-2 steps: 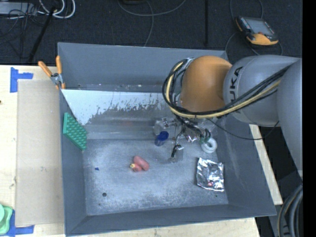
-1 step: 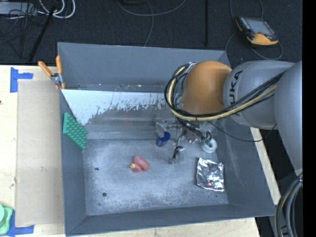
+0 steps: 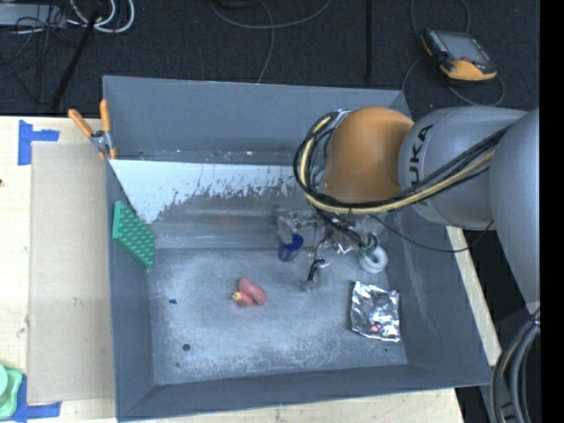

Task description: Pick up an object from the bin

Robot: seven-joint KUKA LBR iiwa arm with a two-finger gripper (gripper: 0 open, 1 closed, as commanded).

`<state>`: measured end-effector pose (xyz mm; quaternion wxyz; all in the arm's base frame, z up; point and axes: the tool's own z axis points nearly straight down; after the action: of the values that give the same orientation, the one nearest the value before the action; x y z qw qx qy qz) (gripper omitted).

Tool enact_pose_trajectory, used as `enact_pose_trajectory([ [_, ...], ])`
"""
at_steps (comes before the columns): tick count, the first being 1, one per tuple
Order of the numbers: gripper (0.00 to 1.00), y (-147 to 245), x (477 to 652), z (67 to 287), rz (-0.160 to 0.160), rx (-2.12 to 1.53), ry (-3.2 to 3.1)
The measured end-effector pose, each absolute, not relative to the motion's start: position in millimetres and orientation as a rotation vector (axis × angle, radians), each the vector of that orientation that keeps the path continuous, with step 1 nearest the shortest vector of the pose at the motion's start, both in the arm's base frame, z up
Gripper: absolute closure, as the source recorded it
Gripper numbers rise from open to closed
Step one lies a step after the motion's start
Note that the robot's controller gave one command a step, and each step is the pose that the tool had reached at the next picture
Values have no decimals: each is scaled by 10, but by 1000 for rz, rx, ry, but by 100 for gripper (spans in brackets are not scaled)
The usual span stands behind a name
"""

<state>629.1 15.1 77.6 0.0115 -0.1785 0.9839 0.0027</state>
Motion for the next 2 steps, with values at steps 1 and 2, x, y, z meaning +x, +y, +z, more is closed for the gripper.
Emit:
enact_pose_trajectory([
  [1, 100, 142, 6285, 761, 7, -554, 3070],
  [2, 100, 141, 6296, 978, 1, -557, 3088],
])
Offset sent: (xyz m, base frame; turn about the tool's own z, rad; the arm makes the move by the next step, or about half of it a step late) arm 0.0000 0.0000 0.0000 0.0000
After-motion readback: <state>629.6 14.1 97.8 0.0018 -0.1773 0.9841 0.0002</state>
